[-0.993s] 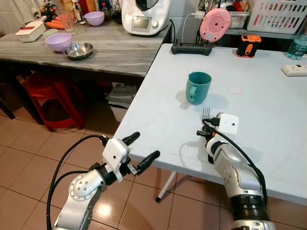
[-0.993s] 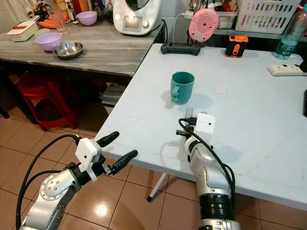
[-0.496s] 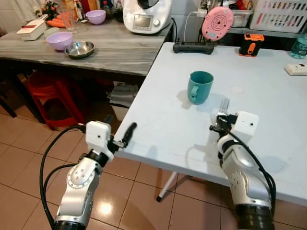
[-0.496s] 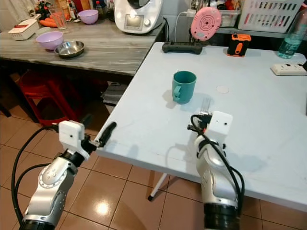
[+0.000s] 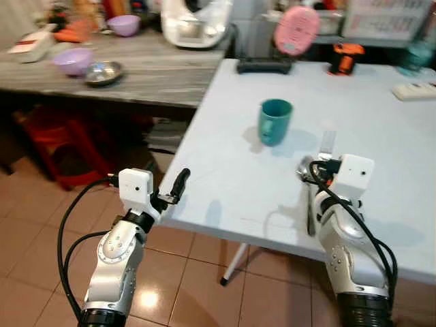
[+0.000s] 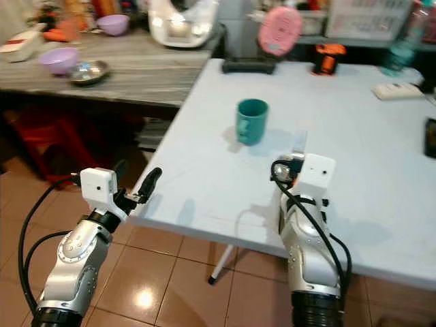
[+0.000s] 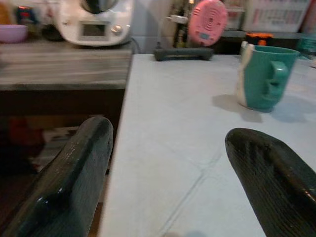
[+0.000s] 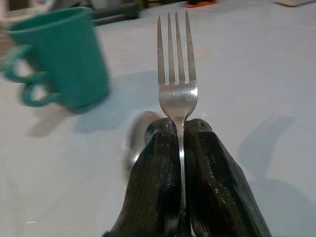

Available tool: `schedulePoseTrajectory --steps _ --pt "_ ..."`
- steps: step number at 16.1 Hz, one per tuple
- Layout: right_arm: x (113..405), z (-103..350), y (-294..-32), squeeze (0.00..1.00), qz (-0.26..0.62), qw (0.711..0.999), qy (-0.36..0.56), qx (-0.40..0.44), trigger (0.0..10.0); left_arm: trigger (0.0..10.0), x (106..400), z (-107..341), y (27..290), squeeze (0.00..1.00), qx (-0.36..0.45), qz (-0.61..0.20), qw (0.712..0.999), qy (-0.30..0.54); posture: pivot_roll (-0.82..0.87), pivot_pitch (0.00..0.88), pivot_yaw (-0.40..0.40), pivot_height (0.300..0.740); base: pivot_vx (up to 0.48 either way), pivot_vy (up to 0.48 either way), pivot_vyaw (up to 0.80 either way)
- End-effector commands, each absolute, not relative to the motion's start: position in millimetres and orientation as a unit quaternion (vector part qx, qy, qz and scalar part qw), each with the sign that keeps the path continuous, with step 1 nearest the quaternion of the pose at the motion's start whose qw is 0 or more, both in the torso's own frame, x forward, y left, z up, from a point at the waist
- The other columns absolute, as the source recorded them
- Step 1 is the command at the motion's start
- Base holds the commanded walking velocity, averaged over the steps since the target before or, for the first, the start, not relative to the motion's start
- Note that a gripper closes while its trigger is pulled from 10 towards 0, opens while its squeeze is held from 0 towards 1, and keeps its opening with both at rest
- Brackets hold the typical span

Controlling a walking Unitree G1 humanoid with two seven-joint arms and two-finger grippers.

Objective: Setting the table

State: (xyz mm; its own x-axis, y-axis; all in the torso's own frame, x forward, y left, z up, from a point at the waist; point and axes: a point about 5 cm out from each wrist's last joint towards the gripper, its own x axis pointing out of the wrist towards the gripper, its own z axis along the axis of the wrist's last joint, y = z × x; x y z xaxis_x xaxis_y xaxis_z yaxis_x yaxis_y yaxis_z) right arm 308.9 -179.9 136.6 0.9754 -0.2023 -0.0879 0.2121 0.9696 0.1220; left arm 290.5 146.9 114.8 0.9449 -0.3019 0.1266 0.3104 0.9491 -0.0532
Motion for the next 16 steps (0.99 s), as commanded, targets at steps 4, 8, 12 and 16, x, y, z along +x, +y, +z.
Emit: schedulePoseTrajectory --steps 4,8,12,16 --pt "309.1 137.8 -176.6 0.00 -0.101 0.992 0.033 0.066 10.0 10.0 292.0 115.0 147.9 0.00 -0.034 -0.155 0.986 -0.056 -0.08 0.082 0.050 0.740 0.000 0.340 -0.62" --pt "308.9 137.5 -176.2 0.00 -0.101 0.992 0.033 0.067 10.0 10.0 291.9 115.2 147.3 0.00 -0.033 -0.155 0.986 -0.057 -0.08 0.085 0.049 0.740 0.000 0.372 0.00" --pt "308.8 142.0 -176.0 0.00 -0.093 0.993 0.019 0.064 10.0 10.0 292.9 115.6 146.1 0.00 -0.033 -0.153 0.986 -0.059 -0.08 0.085 0.049 0.740 0.000 0.383 0.00" --pt "308.4 144.8 -174.7 0.00 -0.085 0.994 0.010 0.068 10.0 10.0 294.4 116.0 146.7 0.00 -0.031 -0.146 0.987 -0.061 -0.08 0.082 0.049 0.740 0.000 0.385 0.00"
